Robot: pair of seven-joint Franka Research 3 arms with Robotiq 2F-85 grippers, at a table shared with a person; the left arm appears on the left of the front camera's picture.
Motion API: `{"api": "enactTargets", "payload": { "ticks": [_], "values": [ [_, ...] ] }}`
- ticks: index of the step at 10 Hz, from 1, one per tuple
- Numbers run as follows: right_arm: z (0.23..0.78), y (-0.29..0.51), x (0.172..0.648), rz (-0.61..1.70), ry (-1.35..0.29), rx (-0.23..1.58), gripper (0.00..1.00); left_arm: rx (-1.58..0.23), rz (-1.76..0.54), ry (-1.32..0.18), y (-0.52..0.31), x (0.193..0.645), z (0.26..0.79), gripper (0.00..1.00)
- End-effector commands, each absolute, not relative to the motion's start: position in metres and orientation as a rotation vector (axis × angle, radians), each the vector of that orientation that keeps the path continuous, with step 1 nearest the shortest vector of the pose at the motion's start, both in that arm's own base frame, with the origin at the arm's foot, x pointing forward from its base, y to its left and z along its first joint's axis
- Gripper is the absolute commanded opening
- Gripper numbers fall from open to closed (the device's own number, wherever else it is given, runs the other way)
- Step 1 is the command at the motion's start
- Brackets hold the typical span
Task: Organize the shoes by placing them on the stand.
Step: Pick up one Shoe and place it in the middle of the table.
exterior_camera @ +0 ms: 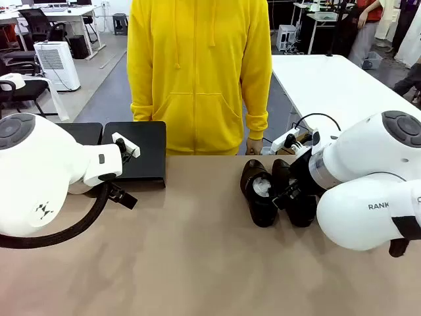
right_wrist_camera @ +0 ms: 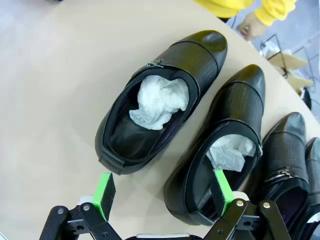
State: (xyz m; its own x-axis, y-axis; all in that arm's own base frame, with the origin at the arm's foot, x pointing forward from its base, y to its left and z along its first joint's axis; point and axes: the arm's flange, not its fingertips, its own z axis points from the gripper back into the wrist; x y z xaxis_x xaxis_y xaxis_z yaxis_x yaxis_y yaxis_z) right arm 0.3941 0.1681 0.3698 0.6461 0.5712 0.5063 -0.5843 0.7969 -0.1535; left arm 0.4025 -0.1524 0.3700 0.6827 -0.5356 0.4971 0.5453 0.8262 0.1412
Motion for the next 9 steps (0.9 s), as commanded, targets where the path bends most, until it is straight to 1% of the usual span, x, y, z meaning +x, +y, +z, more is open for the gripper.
{"api": "enactTargets", "payload": {
  "ticks": [1, 9],
  "values": [
    [0.3706, 0.1681, 0.394, 0.657, -0.569, 0.025, 1.0, -0.019, -0.606, -0.552, -0.1524, 0.4025, 0.3702, 1.0],
    [0.3706, 0.1681, 0.394, 0.657, -0.569, 0.025, 1.0, -0.019, -0.606, -0.552, -0.1524, 0.4025, 0.3702, 1.0]
  ]
}}
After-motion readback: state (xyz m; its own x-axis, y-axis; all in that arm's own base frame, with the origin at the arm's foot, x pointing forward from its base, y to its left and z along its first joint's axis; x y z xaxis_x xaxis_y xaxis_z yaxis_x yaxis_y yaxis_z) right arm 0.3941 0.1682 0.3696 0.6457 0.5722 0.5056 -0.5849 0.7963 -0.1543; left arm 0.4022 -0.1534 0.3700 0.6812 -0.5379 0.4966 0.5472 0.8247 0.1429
